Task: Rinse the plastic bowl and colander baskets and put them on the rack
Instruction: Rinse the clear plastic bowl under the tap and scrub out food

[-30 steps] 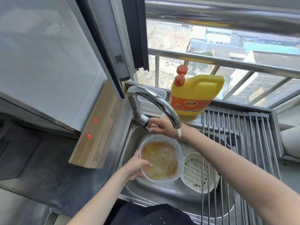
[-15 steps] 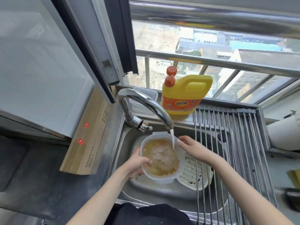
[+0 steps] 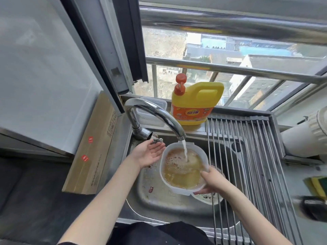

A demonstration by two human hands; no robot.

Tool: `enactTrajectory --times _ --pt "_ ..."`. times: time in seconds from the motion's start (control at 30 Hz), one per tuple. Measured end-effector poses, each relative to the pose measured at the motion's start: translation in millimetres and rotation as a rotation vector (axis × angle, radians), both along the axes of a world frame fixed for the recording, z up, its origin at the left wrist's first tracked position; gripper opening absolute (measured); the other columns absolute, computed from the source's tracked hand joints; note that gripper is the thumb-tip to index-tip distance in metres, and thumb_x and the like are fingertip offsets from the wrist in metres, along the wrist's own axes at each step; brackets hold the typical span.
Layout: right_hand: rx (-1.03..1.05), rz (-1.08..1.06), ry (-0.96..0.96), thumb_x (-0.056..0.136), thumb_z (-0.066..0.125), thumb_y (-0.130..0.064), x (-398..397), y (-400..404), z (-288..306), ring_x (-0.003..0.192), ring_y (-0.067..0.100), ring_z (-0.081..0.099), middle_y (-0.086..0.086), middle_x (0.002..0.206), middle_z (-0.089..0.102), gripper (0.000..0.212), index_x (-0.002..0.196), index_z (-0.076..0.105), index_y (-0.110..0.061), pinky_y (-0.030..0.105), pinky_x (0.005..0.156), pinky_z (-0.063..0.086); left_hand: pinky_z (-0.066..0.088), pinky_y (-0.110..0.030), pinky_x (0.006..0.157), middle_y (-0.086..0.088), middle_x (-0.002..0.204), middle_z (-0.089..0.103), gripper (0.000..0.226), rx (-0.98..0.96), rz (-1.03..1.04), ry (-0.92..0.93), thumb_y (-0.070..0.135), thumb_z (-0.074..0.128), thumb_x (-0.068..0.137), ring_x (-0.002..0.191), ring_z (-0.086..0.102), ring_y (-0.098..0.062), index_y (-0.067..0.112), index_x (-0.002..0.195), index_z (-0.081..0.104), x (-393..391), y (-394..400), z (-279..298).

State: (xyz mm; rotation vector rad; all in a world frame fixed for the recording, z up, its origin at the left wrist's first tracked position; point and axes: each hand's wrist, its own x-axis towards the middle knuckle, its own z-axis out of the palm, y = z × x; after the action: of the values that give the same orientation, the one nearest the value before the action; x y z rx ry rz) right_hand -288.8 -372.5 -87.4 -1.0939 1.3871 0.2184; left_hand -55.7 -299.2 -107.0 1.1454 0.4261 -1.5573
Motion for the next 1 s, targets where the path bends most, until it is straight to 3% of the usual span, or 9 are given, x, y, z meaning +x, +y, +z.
enactTrajectory --times 0.1,0.2,0.37,0.57,0.63,0.7,0.83,0.93,1.0 --pt "0.063 -0.042 -0.014 0.100 0.036 -0.008 -1.9 -0.1 -0.7 0.075 0.042 0.070 0.011 0.101 0.054 0.023 0.123 0.040 -0.010 0.044 0.059 0.058 0.039 -0.022 0.068 -0.006 0.088 0.064 0.043 0.049 -0.019 0.054 0.037 0.039 0.101 0.078 0.054 -0.016 0.002 0.092 0.062 0.9 -10.2 9.8" --pt "0.095 -0.045 -0.032 0.100 0.035 -0.009 -3.2 0.0 -1.7 0.077 0.041 0.071 0.015 0.116 0.051 0.028 0.128 0.039 -0.013 0.040 0.060 0.059 0.026 -0.017 0.052 -0.002 0.061 0.063 0.037 0.098 -0.073 0.092 0.027 0.033 0.103 0.065 0.042 -0.010 0.008 0.081 0.057 6.1 -20.6 16.3" --pt "0.025 0.005 -0.018 0.098 0.039 -0.007 -3.6 3.5 -6.4 0.077 0.036 0.072 0.015 0.115 0.057 0.027 0.124 0.042 -0.011 0.045 0.063 0.060 0.018 -0.021 0.048 -0.001 0.040 0.042 0.042 0.216 -0.197 0.038 0.000 0.026 0.092 0.037 0.030 -0.012 0.011 0.055 0.041 19.6 -39.1 23.8" --pt "-0.092 0.109 -0.055 0.097 0.033 -0.007 2.8 9.6 0.1 0.071 0.024 0.073 0.012 0.111 0.062 0.033 0.125 0.044 -0.017 0.033 0.053 0.059 0.022 -0.018 0.032 0.001 0.040 0.041 0.030 0.167 -0.040 0.166 -0.002 0.029 0.082 0.026 0.029 -0.015 0.014 0.059 0.038 31.3 -39.3 34.2" --pt "-0.131 0.158 -0.057 0.097 0.031 -0.007 5.8 10.8 6.7 0.065 0.019 0.072 0.012 0.111 0.062 0.033 0.125 0.044 -0.020 0.029 0.050 0.057 0.026 -0.017 0.032 -0.001 0.044 0.050 0.025 0.129 -0.052 0.179 0.000 0.030 0.083 0.028 0.036 -0.014 0.012 0.066 0.044 28.5 -34.8 36.4" --pt "-0.163 0.207 -0.062 0.098 0.031 -0.008 8.8 12.2 10.9 0.061 0.012 0.071 0.009 0.108 0.063 0.034 0.126 0.043 -0.021 0.026 0.049 0.056 0.035 -0.016 0.036 -0.006 0.054 0.064 0.034 0.126 -0.139 0.020 0.011 0.028 0.098 0.037 0.049 -0.012 0.002 0.081 0.057 28.4 -20.9 35.5" --pt "-0.276 0.359 -0.031 0.098 0.033 -0.013 15.1 22.0 11.8 0.050 -0.002 0.063 0.005 0.107 0.060 0.038 0.134 0.044 -0.018 0.010 0.043 0.045 0.047 -0.024 0.048 -0.013 0.077 0.067 0.054 0.274 -0.525 -0.761 0.040 0.031 0.101 0.059 0.055 -0.018 -0.005 0.107 0.060 24.0 29.8 29.5" --pt "-0.230 0.390 -0.042 0.099 0.031 -0.015 18.9 34.7 5.2 0.054 0.006 0.068 0.005 0.106 0.061 0.041 0.138 0.040 -0.021 0.020 0.048 0.053 0.055 -0.030 0.057 -0.016 0.117 0.057 0.051 0.284 -0.956 -0.687 0.064 0.038 0.091 0.076 0.064 -0.021 0.023 0.119 0.044 0.3 72.3 17.1" --pt "-0.173 0.393 -0.027 0.100 0.032 -0.017 25.0 43.2 1.9 0.052 0.007 0.066 0.004 0.100 0.060 0.038 0.138 0.039 -0.017 0.022 0.048 0.054 0.060 -0.031 0.059 -0.012 0.129 0.055 0.046 0.274 -0.978 -0.648 0.049 0.052 0.092 0.075 0.069 -0.019 0.021 0.128 0.046 -16.2 91.8 -3.1"
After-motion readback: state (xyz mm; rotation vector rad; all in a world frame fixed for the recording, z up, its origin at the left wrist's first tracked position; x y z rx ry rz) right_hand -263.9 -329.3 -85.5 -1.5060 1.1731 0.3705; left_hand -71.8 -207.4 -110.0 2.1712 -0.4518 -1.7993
